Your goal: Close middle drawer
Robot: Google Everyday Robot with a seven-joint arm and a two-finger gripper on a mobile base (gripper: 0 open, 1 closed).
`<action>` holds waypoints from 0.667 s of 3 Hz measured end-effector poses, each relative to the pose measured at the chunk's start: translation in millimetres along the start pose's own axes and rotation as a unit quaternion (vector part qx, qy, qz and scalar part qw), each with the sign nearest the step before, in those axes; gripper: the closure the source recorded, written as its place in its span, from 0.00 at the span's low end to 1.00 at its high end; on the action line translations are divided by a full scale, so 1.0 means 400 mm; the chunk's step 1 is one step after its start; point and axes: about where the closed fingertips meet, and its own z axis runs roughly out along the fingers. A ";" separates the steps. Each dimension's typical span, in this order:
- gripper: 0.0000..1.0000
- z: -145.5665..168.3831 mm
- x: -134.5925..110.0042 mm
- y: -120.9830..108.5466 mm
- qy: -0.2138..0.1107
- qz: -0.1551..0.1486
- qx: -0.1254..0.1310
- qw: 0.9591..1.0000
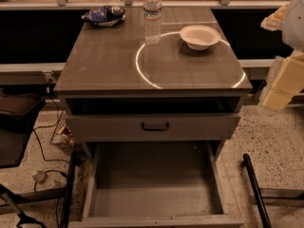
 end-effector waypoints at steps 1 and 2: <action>0.00 0.000 0.000 0.000 0.000 0.000 0.000 1.000; 0.00 0.045 0.018 0.011 0.002 0.000 -0.012 1.000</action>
Offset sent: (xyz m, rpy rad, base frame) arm 0.0049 -0.0097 -0.0508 0.0053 0.0710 0.0063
